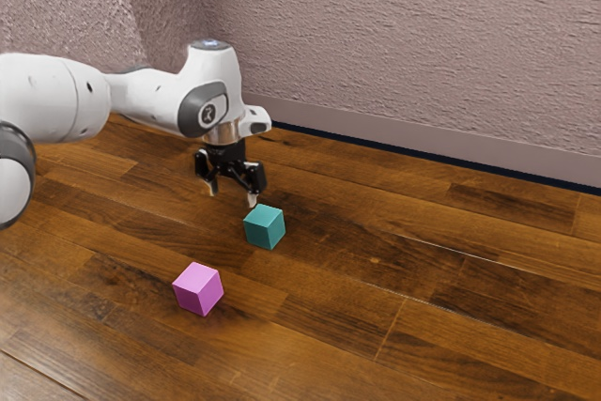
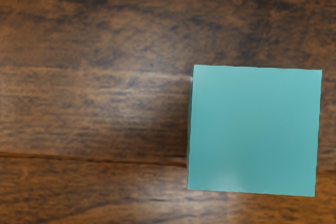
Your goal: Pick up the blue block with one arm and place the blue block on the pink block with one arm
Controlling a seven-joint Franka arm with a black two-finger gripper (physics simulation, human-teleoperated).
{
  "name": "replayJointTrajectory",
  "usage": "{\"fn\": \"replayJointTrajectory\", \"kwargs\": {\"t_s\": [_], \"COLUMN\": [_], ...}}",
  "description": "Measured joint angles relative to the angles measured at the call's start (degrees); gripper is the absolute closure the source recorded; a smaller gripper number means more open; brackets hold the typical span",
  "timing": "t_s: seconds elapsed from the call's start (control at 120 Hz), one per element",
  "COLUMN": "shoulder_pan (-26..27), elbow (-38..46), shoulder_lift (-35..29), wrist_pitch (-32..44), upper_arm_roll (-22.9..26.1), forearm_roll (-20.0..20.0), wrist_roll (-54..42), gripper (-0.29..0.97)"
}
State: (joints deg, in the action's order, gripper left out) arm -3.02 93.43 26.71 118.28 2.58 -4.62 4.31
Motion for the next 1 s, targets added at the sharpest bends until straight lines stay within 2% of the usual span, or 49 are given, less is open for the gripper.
{"fn": "replayJointTrajectory", "kwargs": {"t_s": [0.325,0.8,1.0], "shoulder_pan": [0.11,0.11,0.09], "elbow": [-5.73,-7.01,-7.01], "shoulder_lift": [7.35,11.81,12.38], "wrist_pitch": [1.55,2.82,3.27], "upper_arm_roll": [2.18,2.93,2.71], "forearm_roll": [0.94,1.37,3.0], "wrist_roll": [0.46,0.96,1.22], "gripper": [0.0,0.0,0.2]}}
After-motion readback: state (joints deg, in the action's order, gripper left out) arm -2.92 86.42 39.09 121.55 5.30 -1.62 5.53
